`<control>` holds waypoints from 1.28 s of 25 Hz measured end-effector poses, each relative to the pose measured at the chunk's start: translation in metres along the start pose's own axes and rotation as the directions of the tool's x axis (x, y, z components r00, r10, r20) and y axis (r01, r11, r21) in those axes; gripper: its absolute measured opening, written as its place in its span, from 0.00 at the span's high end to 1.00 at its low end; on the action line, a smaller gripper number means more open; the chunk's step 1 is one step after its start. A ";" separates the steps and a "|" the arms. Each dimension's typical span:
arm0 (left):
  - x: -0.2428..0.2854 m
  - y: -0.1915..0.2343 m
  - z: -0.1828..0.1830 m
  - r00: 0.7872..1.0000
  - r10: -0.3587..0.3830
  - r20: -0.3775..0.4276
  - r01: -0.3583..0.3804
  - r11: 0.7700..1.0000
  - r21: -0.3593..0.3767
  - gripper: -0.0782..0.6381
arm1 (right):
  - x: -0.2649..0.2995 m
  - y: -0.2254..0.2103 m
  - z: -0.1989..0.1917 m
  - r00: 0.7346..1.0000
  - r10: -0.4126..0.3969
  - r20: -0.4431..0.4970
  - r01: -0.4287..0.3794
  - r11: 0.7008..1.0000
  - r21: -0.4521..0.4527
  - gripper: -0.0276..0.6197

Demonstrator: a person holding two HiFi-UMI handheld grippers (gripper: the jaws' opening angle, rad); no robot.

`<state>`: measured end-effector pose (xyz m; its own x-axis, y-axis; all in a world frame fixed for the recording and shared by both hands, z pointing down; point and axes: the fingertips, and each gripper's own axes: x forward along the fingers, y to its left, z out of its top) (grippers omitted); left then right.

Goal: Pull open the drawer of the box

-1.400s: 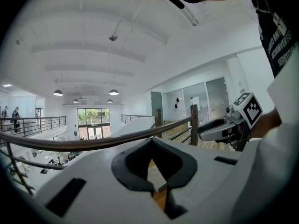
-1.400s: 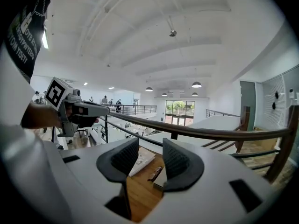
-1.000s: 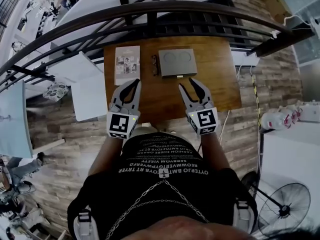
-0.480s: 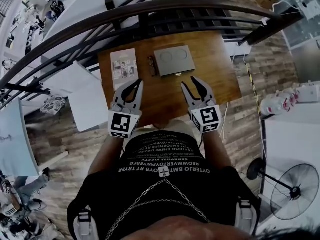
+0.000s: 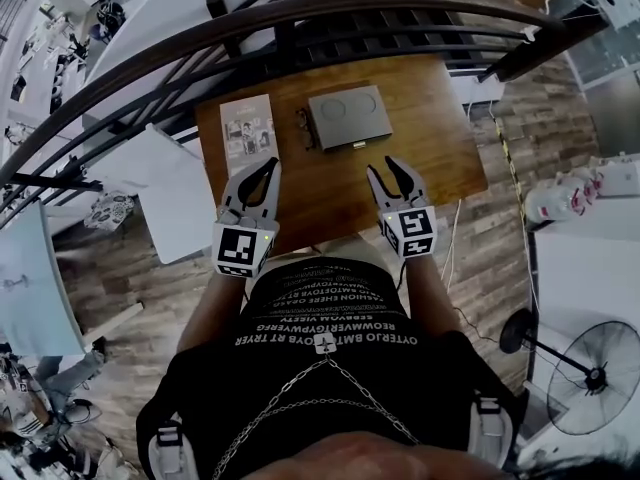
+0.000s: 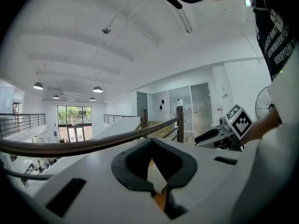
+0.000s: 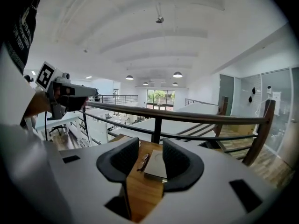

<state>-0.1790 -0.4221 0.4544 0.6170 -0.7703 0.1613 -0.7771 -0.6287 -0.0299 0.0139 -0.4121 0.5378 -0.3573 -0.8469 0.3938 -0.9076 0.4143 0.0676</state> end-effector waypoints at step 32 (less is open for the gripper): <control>0.072 0.023 -0.007 0.993 0.085 -0.083 -0.085 0.996 0.003 0.88 | 0.131 -0.046 -0.169 0.922 0.130 -0.364 -0.092 0.988 0.120 0.70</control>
<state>-0.1533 -0.4909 0.4723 0.5365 -0.8091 0.2398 -0.8261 -0.5615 -0.0464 0.0462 -0.4857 0.7410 -0.3674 -0.6060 0.7055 -0.8908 0.4473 -0.0796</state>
